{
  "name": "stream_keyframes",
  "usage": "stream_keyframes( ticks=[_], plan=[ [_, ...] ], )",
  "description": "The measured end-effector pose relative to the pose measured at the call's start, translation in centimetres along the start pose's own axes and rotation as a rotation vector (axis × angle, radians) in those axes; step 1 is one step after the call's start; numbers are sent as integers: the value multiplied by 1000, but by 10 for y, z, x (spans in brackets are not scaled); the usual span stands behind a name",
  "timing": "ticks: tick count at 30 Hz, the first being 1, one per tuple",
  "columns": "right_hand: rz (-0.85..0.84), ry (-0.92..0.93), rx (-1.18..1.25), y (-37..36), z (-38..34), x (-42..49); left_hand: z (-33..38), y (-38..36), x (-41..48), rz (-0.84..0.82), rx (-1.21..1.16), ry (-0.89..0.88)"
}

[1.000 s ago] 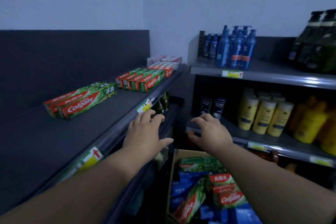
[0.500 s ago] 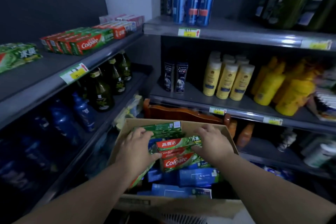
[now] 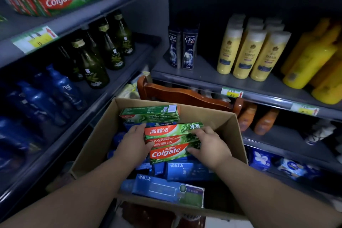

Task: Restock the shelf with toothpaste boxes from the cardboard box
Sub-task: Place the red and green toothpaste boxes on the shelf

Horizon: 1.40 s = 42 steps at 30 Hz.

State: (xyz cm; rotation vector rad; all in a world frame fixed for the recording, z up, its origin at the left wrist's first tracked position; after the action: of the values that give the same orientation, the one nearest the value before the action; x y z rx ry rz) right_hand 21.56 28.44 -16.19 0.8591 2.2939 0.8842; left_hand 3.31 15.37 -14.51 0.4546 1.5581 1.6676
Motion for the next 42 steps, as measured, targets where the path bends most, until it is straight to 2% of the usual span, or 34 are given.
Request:
stream_keyframes(
  ticks=[3,11,16,23,27,34,42],
  plan=[
    [-13,8,29,-3,4,6,-1,-3,4,3,-98,49],
    [1,25,55,3,5,15,-5,12,-1,88,-331,5],
    [22,-3,13,9,3,20,-32,34,-10,150,-375,11],
    [-138,48,-85,-20,-4,31,-68,57,-29,208,-378,-9],
    [-240,117,-271,-40,-5,30,-79,60,-38,233,-432,-17],
    [-238,119,-201,-14,-17,30,-84,84,-50,313,-470,-13],
    [-223,226,-182,50,-78,22,-80,148,-73,460,-450,-40]
  ],
)
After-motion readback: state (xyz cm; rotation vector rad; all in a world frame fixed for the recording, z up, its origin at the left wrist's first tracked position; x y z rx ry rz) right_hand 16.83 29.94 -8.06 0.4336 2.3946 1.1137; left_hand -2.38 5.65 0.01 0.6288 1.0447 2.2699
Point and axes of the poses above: each hand's wrist, its own x-axis towards the middle knuckle, its own y-axis out of the back of the hand, z = x × y, the point moved 10 cm from there along x, towards the middle knuckle, and after that the axes turned 15 degrees about x, right-handed, at the moved point
